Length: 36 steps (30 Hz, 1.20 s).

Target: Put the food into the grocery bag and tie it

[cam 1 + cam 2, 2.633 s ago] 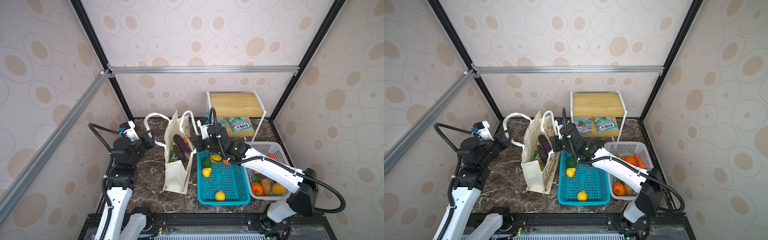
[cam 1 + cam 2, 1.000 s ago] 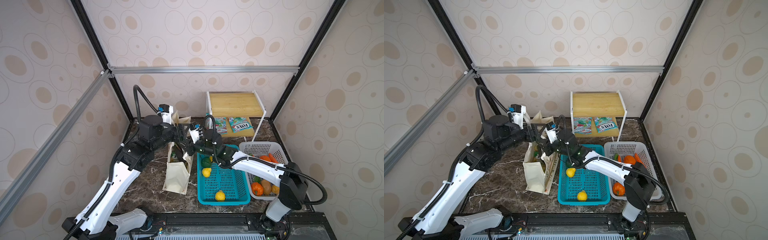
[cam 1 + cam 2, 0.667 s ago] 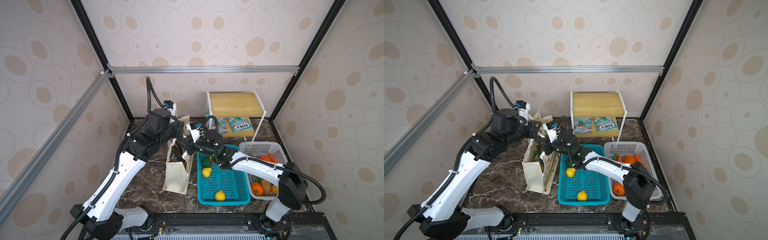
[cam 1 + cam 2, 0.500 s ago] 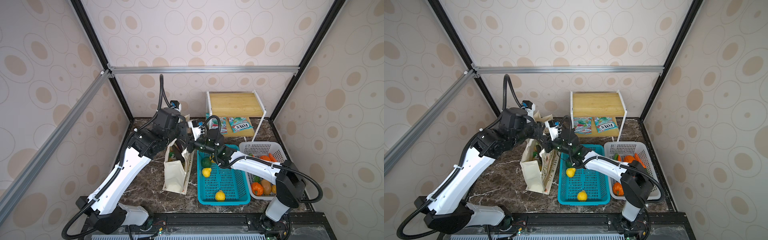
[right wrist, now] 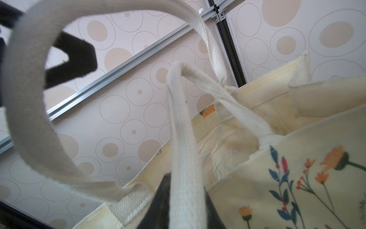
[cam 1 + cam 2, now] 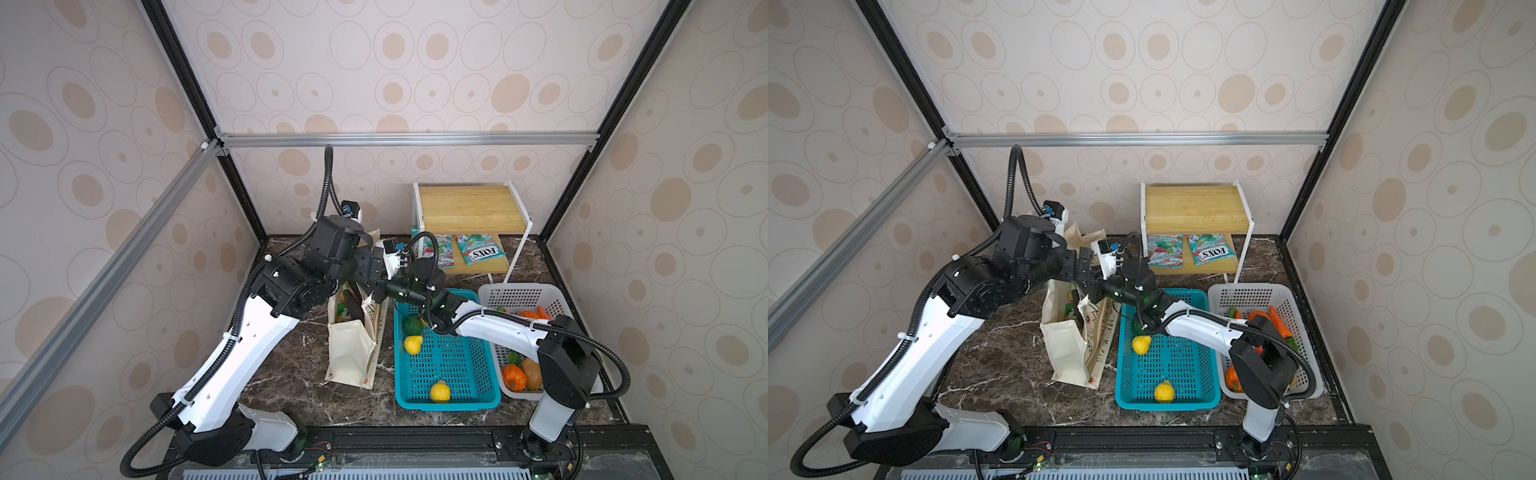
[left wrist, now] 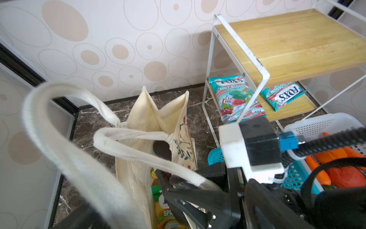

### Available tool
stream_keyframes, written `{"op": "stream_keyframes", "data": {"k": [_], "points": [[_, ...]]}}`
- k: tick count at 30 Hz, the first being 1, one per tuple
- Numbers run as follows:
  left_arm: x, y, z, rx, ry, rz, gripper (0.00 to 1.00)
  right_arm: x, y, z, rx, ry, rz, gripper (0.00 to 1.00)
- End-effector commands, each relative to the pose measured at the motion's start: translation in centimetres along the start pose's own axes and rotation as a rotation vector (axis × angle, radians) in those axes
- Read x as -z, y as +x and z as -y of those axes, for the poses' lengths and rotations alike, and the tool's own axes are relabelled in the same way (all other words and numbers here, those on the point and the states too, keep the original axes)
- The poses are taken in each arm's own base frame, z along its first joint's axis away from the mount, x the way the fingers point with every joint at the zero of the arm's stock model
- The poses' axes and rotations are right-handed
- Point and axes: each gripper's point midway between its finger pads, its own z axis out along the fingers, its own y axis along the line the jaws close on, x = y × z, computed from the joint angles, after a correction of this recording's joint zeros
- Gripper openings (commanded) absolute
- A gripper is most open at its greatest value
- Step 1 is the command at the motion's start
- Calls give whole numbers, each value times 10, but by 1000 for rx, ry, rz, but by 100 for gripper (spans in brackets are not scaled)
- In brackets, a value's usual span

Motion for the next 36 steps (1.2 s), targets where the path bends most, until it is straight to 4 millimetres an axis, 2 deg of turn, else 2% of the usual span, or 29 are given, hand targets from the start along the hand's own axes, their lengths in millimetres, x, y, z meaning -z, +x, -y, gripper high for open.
{"op": "stream_keyframes", "data": {"k": [1,4,5,6,7,8,12,13,15,16,17,18,22,26,31,33,36], "points": [[7,-2,-18,-77,-106,-22,75,-1,-2,-2,-2,-19,11,0],[-6,12,-7,-115,-89,-105,11,1,-3,-2,-3,-15,25,0],[-10,16,0,-131,-81,-128,4,0,-2,-1,-6,-16,24,0],[-12,20,7,-148,-73,-145,2,-1,-2,-1,-10,-20,25,0],[-13,24,14,-170,-67,-160,4,-3,0,-1,-15,-28,24,0],[-13,27,22,-193,-63,-175,11,-4,0,-1,-20,-37,31,0],[-6,43,59,-263,29,-228,49,-7,-1,-2,-35,-56,46,0],[-3,42,59,-261,27,-219,52,-7,-1,-2,-35,-57,50,0],[2,36,49,-241,-16,-183,57,-7,-1,-1,-38,-51,53,0],[6,31,43,-227,-35,-158,66,-6,-2,-1,-38,-50,56,0],[12,24,37,-203,-51,-126,92,-6,-1,0,-39,-46,57,0],[18,17,34,-182,-45,-95,99,-5,-3,0,-39,-45,61,0],[35,-5,35,-101,21,22,99,-3,-5,-3,-40,-50,65,0],[53,-19,14,2,-1,167,99,2,-11,-8,-36,-59,75,0],[92,-36,-1,328,196,447,99,11,-21,-17,-24,-66,95,0],[96,-35,-5,426,232,486,99,15,-26,-22,-14,-70,103,0],[85,-34,-6,495,248,469,99,18,-29,-27,-5,-76,102,0]]}}
